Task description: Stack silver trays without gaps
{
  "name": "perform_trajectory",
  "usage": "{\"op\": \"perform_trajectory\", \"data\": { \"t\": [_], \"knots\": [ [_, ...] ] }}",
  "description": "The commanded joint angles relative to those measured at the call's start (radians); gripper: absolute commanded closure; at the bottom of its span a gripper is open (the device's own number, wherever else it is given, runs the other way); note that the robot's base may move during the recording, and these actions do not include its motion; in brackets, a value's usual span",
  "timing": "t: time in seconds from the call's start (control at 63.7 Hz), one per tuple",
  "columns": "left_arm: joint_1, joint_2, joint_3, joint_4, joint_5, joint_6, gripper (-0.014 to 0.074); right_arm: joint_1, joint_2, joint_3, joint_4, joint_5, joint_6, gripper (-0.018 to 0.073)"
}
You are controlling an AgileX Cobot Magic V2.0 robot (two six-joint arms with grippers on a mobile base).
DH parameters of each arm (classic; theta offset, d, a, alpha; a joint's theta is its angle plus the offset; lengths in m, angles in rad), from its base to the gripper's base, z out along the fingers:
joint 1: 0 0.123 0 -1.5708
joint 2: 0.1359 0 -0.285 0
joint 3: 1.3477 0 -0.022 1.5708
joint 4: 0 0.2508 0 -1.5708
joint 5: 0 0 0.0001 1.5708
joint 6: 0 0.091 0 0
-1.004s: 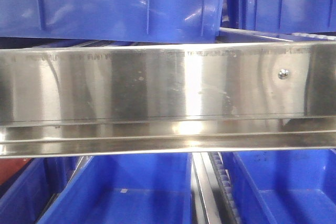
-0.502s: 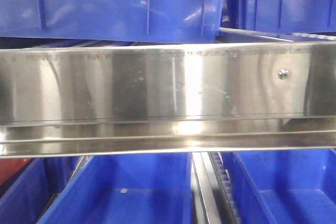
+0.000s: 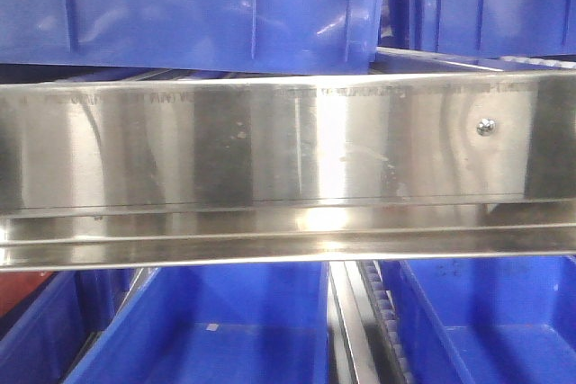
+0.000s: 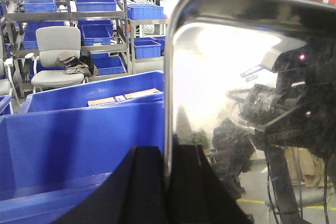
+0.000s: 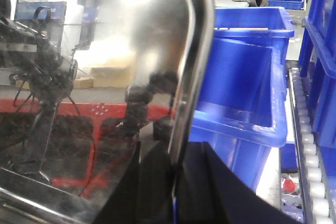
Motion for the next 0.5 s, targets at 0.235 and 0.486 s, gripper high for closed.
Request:
{"op": "perform_trajectory", "data": {
  "t": [0.235,0.486],
  "knots": [
    [-0.026,0.001,-0.007,0.014,-0.114,0.002,0.0605,0.019,0.009,-0.002,-0.017,-0.455,-0.024,0.0617],
    [-0.026,0.001,-0.007,0.014,-0.114,0.002,0.0605,0.019,0.009,-0.002,-0.017,-0.459,-0.024,0.0617]
  ]
}}
